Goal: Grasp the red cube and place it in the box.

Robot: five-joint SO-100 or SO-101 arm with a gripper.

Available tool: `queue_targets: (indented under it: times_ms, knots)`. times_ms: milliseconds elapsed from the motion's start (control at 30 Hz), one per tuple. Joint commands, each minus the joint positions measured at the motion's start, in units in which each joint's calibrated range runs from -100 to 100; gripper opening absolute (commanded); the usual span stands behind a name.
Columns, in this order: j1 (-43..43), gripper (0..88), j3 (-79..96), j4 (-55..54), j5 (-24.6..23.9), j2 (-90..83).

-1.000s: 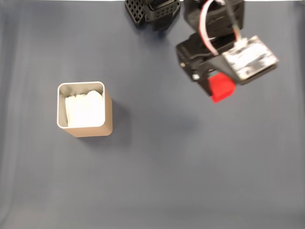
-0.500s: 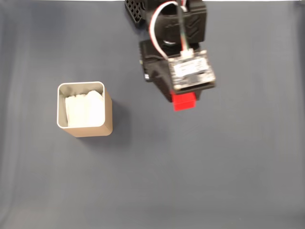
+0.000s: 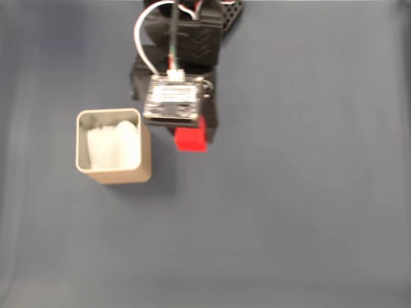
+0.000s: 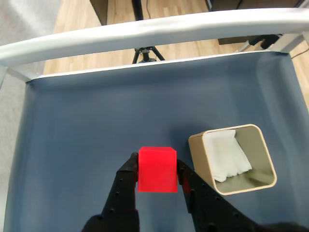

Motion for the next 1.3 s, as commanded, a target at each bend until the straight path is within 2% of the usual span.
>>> queue_targets:
  times_ms: [0,800,1267]
  knots:
    - [2.6,0.2,-3.7,0.0,-0.3,-0.1]
    - [16.0,0.2,-6.4,-3.2,-0.6,6.3]
    - [19.7,0.2,-9.6,-5.1,-0.8,11.2]
